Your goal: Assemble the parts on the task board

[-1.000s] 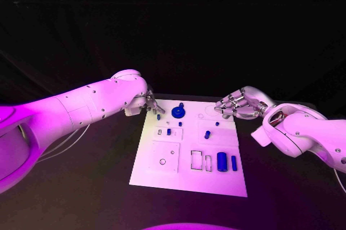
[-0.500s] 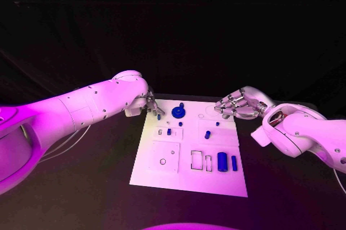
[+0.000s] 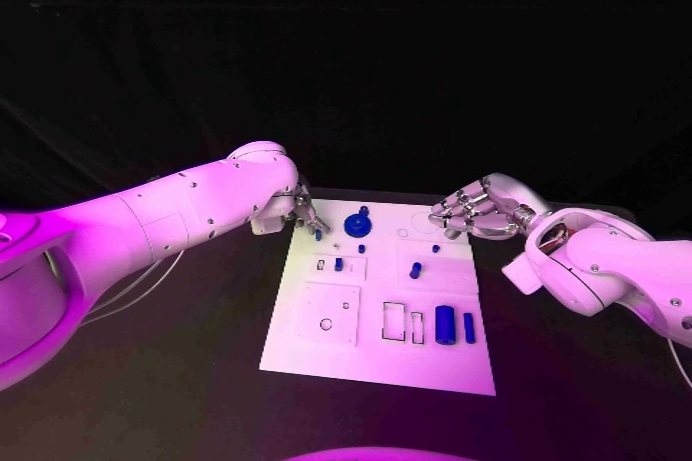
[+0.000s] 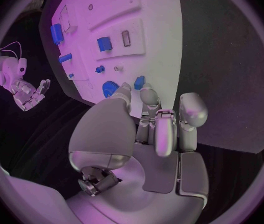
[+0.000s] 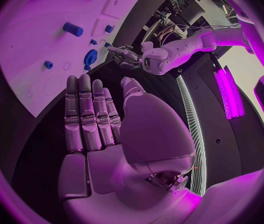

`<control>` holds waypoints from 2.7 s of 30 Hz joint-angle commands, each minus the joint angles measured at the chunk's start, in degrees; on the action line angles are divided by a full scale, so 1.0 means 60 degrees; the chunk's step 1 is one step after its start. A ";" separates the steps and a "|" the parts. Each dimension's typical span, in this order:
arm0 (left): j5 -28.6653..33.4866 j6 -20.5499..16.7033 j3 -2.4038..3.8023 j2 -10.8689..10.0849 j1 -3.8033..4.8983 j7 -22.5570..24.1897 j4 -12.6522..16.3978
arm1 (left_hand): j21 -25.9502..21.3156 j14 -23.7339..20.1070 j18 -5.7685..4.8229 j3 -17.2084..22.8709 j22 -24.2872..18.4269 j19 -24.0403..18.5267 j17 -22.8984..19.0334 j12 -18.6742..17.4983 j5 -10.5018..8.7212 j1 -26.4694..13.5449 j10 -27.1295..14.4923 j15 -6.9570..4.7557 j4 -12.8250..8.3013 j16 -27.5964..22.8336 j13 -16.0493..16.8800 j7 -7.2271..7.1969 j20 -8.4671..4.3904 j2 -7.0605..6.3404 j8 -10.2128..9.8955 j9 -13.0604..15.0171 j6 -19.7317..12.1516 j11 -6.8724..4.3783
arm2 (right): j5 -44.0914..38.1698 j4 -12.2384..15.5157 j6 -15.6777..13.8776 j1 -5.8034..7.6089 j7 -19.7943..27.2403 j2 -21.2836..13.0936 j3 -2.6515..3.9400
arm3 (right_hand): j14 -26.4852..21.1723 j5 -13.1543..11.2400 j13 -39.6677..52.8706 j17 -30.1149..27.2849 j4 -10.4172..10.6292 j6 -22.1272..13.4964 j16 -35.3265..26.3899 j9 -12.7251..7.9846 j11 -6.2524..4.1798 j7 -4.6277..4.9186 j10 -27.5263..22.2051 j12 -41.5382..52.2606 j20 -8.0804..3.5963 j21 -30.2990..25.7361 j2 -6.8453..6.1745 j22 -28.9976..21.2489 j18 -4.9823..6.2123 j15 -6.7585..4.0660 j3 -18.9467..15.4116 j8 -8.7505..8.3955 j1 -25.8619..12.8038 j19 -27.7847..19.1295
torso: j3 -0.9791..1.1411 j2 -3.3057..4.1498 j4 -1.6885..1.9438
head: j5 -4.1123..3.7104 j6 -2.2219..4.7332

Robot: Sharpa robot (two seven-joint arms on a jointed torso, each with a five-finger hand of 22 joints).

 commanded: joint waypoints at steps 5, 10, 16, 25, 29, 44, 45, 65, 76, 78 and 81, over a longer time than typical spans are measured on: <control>0.0228 0.0245 0.0001 0.0050 0.0001 -0.0019 0.0002 | -0.0063 0.0736 -0.0021 -0.0041 0.0002 -0.0034 0.1574 0.0010 0.0048 0.0376 -0.0092 0.0054 -0.0038 -0.0037 -0.0055 -0.0006 0.0046 0.0163 0.0037 -0.0055 -0.0034 0.0017 | -0.0028 0.0001 0.0085 -0.0007 0.0022 0.0014 0.0000 | 0.0022 0.0043 -0.0014 -0.0009 0.0012 -0.0059 -0.0045 0.0002 -0.0004 -0.0003 -0.0057 0.0037 0.0008 -0.0046 0.0099 -0.0016 0.0121 -0.0011 -0.0027 -0.0023 0.0033 0.0026 | 0.0002 0.0003 -0.0004 | 0.0005 0.0010; 0.0295 0.0147 -0.0016 0.0064 0.0002 -0.0025 -0.0025 | -0.0079 0.0733 -0.0014 0.0289 -0.0017 -0.0060 0.1565 -0.0028 0.0087 0.1076 -0.0150 0.0029 -0.0197 -0.0044 -0.0129 -0.0026 0.0044 0.0591 -0.0008 -0.0137 -0.0103 -0.0008 | -0.0017 0.0001 0.0121 -0.0007 0.0013 0.0002 0.0000 | 0.0024 0.0045 -0.0015 -0.0009 0.0012 -0.0058 -0.0045 0.0002 -0.0005 -0.0003 -0.0056 0.0039 0.0007 -0.0047 0.0102 -0.0018 0.0121 -0.0012 -0.0026 -0.0022 0.0033 0.0029 | 0.0001 -0.0005 0.0006 | -0.0012 0.0007; 0.0344 0.0015 -0.0040 0.0063 0.0003 -0.0020 -0.0030 | -0.0093 0.0729 -0.0010 0.0810 -0.0033 -0.0083 0.1559 -0.0094 0.0111 0.1724 -0.0217 0.0027 -0.0377 -0.0049 -0.0228 -0.0022 0.0039 0.0809 -0.0080 -0.0246 -0.0177 -0.0010 | -0.0011 0.0004 0.0159 -0.0007 -0.0005 -0.0015 0.0000 | 0.0024 0.0046 -0.0015 -0.0009 0.0013 -0.0059 -0.0045 0.0002 -0.0004 -0.0003 -0.0056 0.0040 0.0007 -0.0047 0.0102 -0.0019 0.0121 -0.0012 -0.0027 -0.0022 0.0031 0.0029 | -0.0004 0.0004 -0.0007 | -0.0005 0.0000; 0.0788 -0.0335 -0.0049 -0.0016 0.0003 0.0030 0.0045 | -0.0054 0.0738 -0.0017 0.3340 0.0038 -0.0083 0.1585 -0.0166 0.0130 0.2317 -0.0154 0.0045 -0.0852 -0.0028 -0.0395 0.0069 0.0041 0.0313 0.0083 -0.0240 -0.0265 0.0035 | -0.0009 0.0011 0.0219 -0.0007 -0.0033 -0.0038 -0.0002 | 0.0024 0.0052 -0.0016 -0.0009 0.0018 -0.0060 -0.0046 0.0002 -0.0003 -0.0001 -0.0057 0.0041 0.0007 -0.0048 0.0101 -0.0021 0.0121 -0.0012 -0.0031 -0.0022 0.0023 0.0030 | 0.0005 -0.0008 -0.0004 | 0.0001 0.0016; 0.1416 -0.0638 -0.0054 -0.0181 0.0004 0.0054 0.0262 | -0.0048 0.0740 -0.0013 0.4335 0.0046 -0.0089 0.1588 -0.0234 0.0125 0.2014 -0.0133 0.0052 -0.0994 -0.0025 -0.0545 0.0042 0.0038 -0.0013 0.0294 -0.0124 -0.0263 0.0007 | -0.0007 0.0009 0.0231 -0.0010 -0.0034 -0.0066 -0.0006 | 0.0025 0.0066 -0.0016 -0.0009 0.0023 -0.0060 -0.0048 0.0002 -0.0002 0.0000 -0.0057 0.0043 0.0006 -0.0050 0.0101 -0.0024 0.0120 -0.0011 -0.0035 -0.0022 0.0015 0.0032 | 0.0017 -0.0029 0.0033 | -0.0038 0.0022; 0.2778 -0.1774 -0.0063 -0.1782 0.0011 0.0145 0.2754 | 0.0095 0.0748 -0.0052 0.6214 0.0287 0.0044 0.1611 -0.0002 0.0098 0.1054 0.0155 -0.0011 -0.1657 -0.0007 -0.0475 -0.0042 -0.0003 -0.0693 0.0787 0.0116 -0.0254 -0.0056 | -0.0006 0.0034 0.0226 -0.0012 -0.0048 -0.0127 -0.0015 | 0.0025 0.0066 -0.0016 -0.0009 0.0023 -0.0060 -0.0048 0.0002 -0.0002 0.0000 -0.0057 0.0043 0.0006 -0.0050 0.0101 -0.0024 0.0120 -0.0011 -0.0035 -0.0022 0.0015 0.0032 | 0.0099 -0.0117 0.0066 | 0.0071 -0.0039; 0.2711 -0.1825 -0.0067 -0.1870 0.0008 0.0150 0.2905 | 0.0102 0.0748 -0.0053 0.6297 0.0297 0.0049 0.1611 0.0016 0.0095 0.1000 0.0168 -0.0014 -0.1697 -0.0006 -0.0462 -0.0043 -0.0007 -0.0725 0.0802 0.0115 -0.0245 -0.0060 | -0.0006 0.0034 0.0226 -0.0012 -0.0049 -0.0129 -0.0016 | 0.0025 0.0066 -0.0016 -0.0009 0.0023 -0.0060 -0.0048 0.0002 -0.0002 0.0000 -0.0057 0.0043 0.0006 -0.0050 0.0101 -0.0024 0.0120 -0.0011 -0.0035 -0.0022 0.0015 0.0032 | 0.0096 -0.0114 0.0066 | 0.0077 -0.0039; 0.0582 -0.2465 -0.0244 -0.2503 -0.0649 0.0211 0.4212 | 0.0234 0.0755 -0.0094 0.7051 0.0522 0.0176 0.1626 0.0320 0.0078 0.0473 0.0465 -0.0078 -0.2166 0.0005 -0.0186 -0.0120 -0.0041 -0.1032 0.0965 0.0065 -0.0036 -0.0138 | -0.0005 0.0037 0.0225 -0.0058 -0.0038 -0.0134 -0.0025 | 0.0025 0.0100 -0.0019 -0.0008 0.0028 -0.0063 -0.0051 0.0002 -0.0002 0.0001 -0.0060 0.0047 0.0006 -0.0054 0.0096 -0.0032 0.0119 -0.0010 -0.0044 -0.0022 0.0005 0.0035 | 0.0072 -0.0104 0.0057 | 0.0139 -0.0071; 0.0364 -0.2396 -0.0256 -0.2309 -0.0785 0.0168 0.4151 | 0.0256 0.0756 -0.0100 0.7169 0.0557 0.0197 0.1627 0.0364 0.0076 0.0370 0.0518 -0.0089 -0.2248 0.0005 -0.0145 -0.0133 -0.0051 -0.1068 0.0991 0.0052 -0.0003 -0.0151 | -0.0005 0.0041 0.0233 -0.0087 -0.0031 -0.0136 -0.0025 | 0.0025 0.0100 -0.0019 -0.0008 0.0028 -0.0063 -0.0051 0.0002 -0.0002 0.0001 -0.0060 0.0047 0.0006 -0.0054 0.0096 -0.0032 0.0119 -0.0010 -0.0044 -0.0022 0.0005 0.0035 | 0.0085 -0.0101 0.0064 | 0.0119 -0.0086; 0.0290 -0.2364 -0.0257 -0.2287 -0.0791 0.0151 0.4127 | 0.0257 0.0756 -0.0100 0.7173 0.0558 0.0198 0.1628 0.0367 0.0076 0.0366 0.0521 -0.0090 -0.2251 0.0006 -0.0142 -0.0134 -0.0052 -0.1069 0.0992 0.0052 -0.0002 -0.0151 | -0.0005 0.0044 0.0233 -0.0089 -0.0030 -0.0139 -0.0025 | 0.0025 0.0100 -0.0019 -0.0008 0.0028 -0.0063 -0.0051 0.0002 -0.0002 0.0001 -0.0060 0.0047 0.0006 -0.0054 0.0096 -0.0032 0.0119 -0.0010 -0.0044 -0.0022 0.0005 0.0035 | 0.0090 -0.0105 0.0065 | 0.0122 -0.0095; 0.0228 -0.2271 -0.0257 -0.2263 -0.0796 0.0128 0.4085 | 0.0266 0.0757 -0.0104 0.7186 0.0576 0.0209 0.1629 0.0377 0.0075 0.0355 0.0528 -0.0091 -0.2260 0.0006 -0.0131 -0.0134 -0.0053 -0.1072 0.0995 0.0051 0.0000 -0.0152 | -0.0006 0.0047 0.0231 -0.0090 -0.0035 -0.0146 -0.0025 | 0.0025 0.0100 -0.0019 -0.0008 0.0028 -0.0063 -0.0051 0.0002 -0.0002 0.0001 -0.0060 0.0047 0.0006 -0.0054 0.0096 -0.0032 0.0119 -0.0010 -0.0044 -0.0022 0.0005 0.0035 | 0.0089 -0.0103 0.0059 | 0.0128 -0.0095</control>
